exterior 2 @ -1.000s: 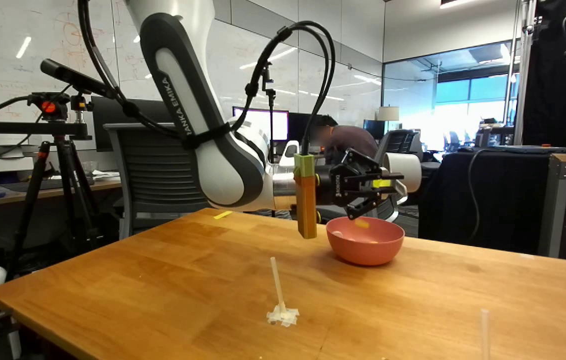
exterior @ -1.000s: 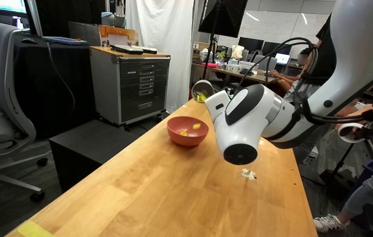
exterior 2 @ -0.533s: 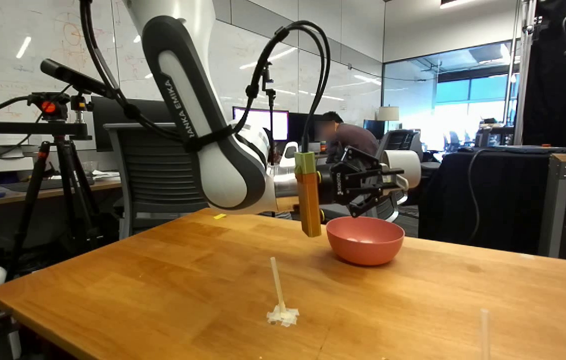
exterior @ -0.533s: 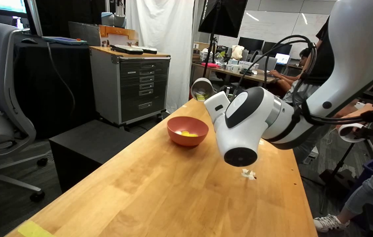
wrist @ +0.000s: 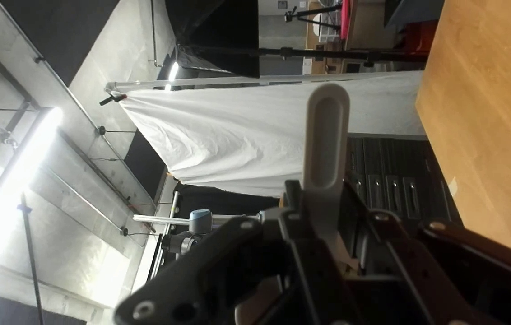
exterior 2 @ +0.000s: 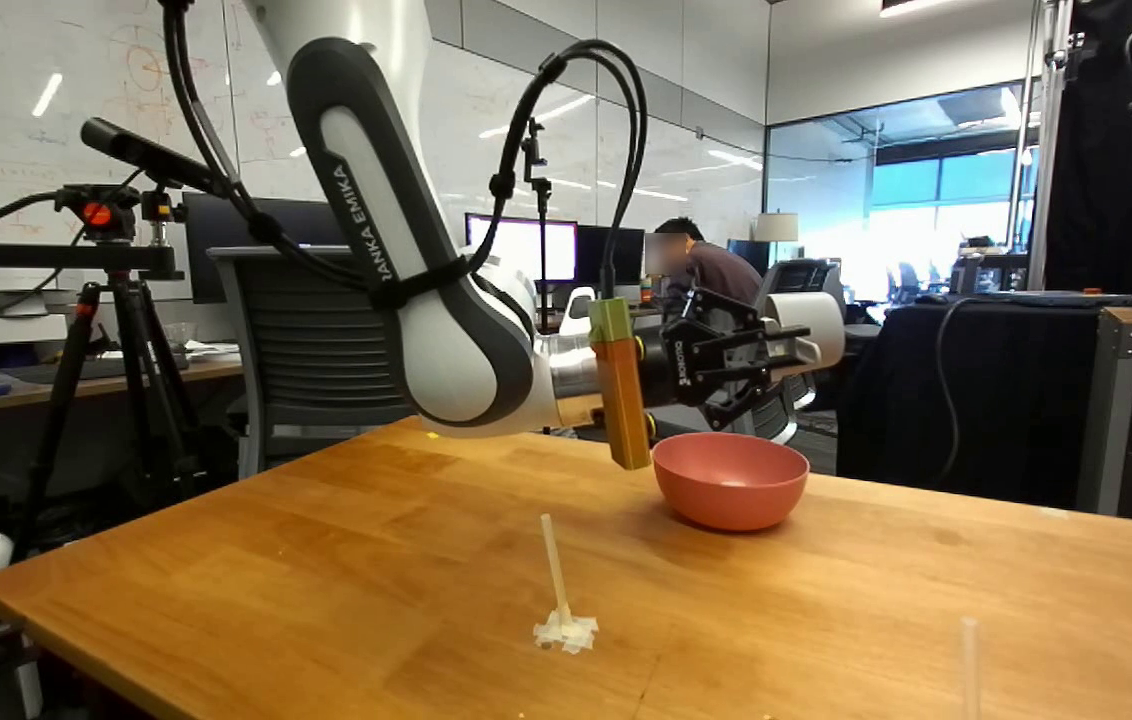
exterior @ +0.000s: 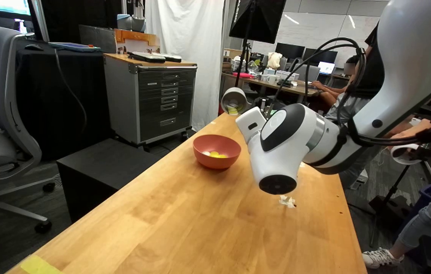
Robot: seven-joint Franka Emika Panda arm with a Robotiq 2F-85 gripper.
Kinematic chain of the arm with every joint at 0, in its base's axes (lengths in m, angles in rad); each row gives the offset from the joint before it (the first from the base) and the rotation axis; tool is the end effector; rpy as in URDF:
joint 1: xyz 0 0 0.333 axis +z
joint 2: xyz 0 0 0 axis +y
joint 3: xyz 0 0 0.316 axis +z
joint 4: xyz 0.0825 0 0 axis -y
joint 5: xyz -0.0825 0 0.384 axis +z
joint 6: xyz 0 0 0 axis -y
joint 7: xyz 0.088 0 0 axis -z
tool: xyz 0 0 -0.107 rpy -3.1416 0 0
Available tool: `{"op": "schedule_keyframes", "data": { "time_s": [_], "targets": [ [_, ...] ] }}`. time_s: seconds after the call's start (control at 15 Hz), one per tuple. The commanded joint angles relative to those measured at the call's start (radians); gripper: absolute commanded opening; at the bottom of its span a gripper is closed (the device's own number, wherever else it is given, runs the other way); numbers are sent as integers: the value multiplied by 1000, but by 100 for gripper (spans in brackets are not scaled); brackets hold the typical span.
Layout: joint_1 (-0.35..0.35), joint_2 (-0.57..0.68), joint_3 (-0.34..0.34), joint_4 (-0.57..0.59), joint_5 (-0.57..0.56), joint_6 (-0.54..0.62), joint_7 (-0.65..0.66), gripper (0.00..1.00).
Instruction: Pour the contents in the cup into the bowl
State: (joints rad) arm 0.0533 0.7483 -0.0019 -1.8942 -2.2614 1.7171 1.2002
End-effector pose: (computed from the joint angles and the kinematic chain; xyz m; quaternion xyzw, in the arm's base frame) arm 0.6357 -0.0390 0.1491 0.6007 0.2277 0.2806 0.7132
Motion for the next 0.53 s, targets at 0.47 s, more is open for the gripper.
{"op": "schedule_keyframes", "data": {
  "time_s": [0.47],
  "targets": [
    [-7, 2, 6, -29, -70, -108, -59, 12]
  ]
}}
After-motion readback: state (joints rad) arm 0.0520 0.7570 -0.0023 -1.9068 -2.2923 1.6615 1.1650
